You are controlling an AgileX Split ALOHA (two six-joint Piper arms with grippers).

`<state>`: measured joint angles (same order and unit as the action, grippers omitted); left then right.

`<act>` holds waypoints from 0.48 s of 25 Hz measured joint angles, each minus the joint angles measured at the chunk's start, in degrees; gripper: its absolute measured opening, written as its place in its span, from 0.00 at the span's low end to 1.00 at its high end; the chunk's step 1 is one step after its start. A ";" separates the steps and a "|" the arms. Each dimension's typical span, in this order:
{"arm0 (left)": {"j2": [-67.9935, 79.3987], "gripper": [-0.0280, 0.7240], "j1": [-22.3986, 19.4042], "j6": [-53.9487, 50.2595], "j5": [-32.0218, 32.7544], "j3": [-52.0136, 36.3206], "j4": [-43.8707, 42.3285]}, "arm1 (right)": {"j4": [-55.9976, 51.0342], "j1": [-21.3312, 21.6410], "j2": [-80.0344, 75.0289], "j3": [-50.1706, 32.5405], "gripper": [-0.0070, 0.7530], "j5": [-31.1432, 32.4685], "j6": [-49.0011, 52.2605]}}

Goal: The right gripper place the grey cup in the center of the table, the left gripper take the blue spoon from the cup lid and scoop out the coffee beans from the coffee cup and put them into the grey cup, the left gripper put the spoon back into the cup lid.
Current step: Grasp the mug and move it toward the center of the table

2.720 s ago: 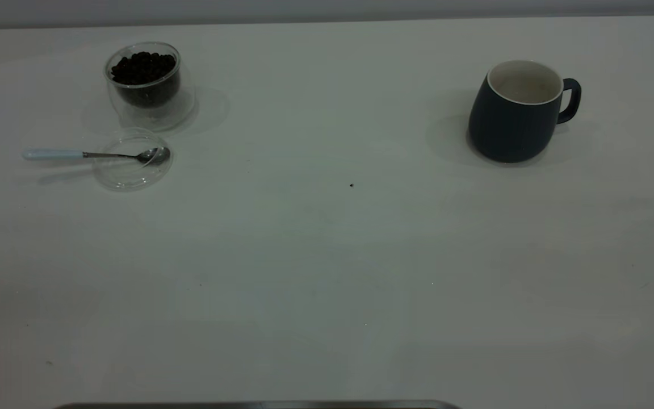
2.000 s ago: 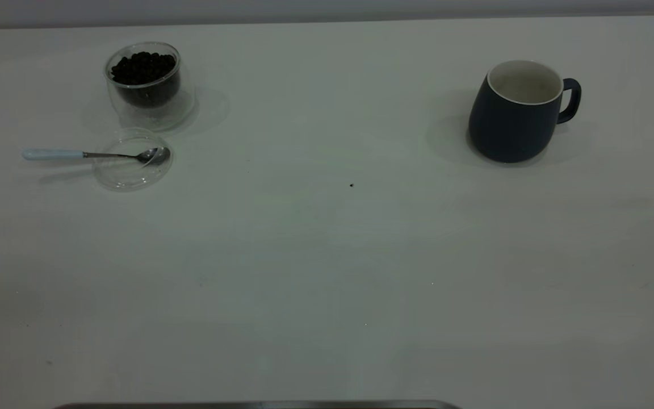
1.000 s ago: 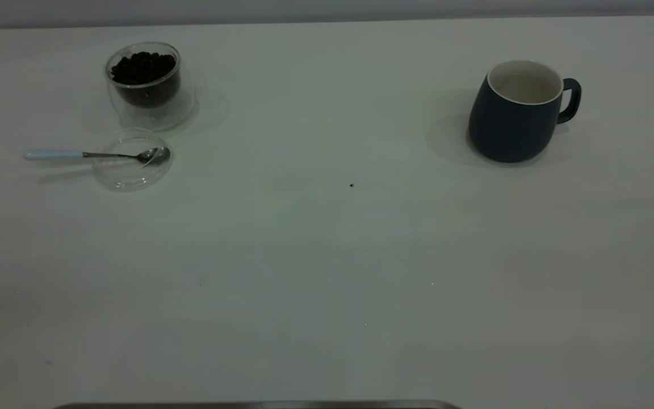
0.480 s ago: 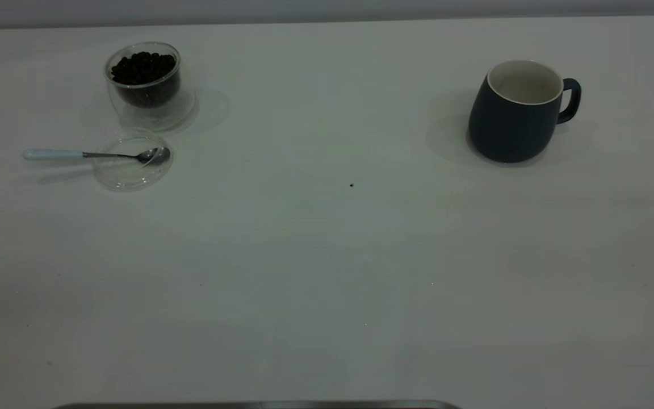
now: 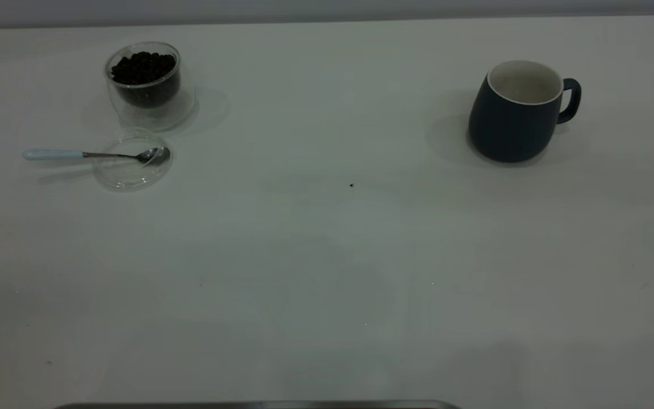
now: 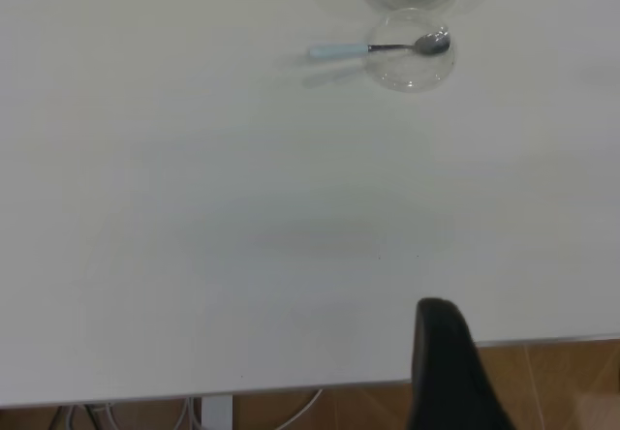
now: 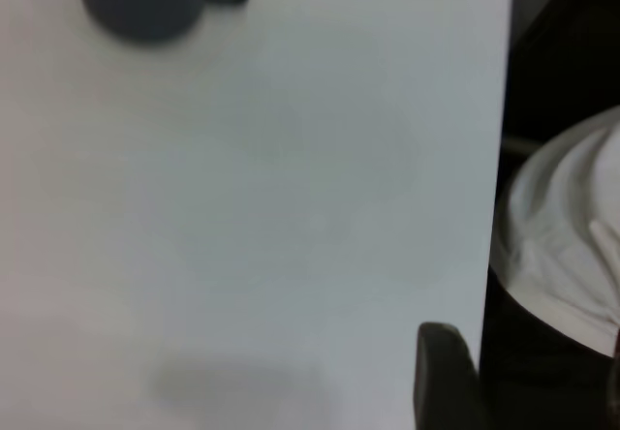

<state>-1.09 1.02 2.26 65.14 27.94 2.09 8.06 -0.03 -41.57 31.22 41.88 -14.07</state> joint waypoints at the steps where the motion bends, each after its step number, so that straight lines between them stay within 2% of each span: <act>1: 0.00 0.68 0.00 0.00 0.00 0.00 0.00 | 0.50 0.00 -5.10 1.52 0.49 -1.15 -1.37; 5: 0.00 0.68 0.00 0.00 0.00 0.00 0.00 | 2.19 0.00 -23.72 8.59 0.49 -4.19 -8.87; 12: 0.00 0.68 0.00 0.00 0.00 0.00 0.00 | -1.17 0.00 -50.13 17.74 0.49 -13.11 -30.21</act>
<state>-1.09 1.02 2.26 65.14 27.94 2.09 6.90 -0.03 -91.70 48.96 28.77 -44.29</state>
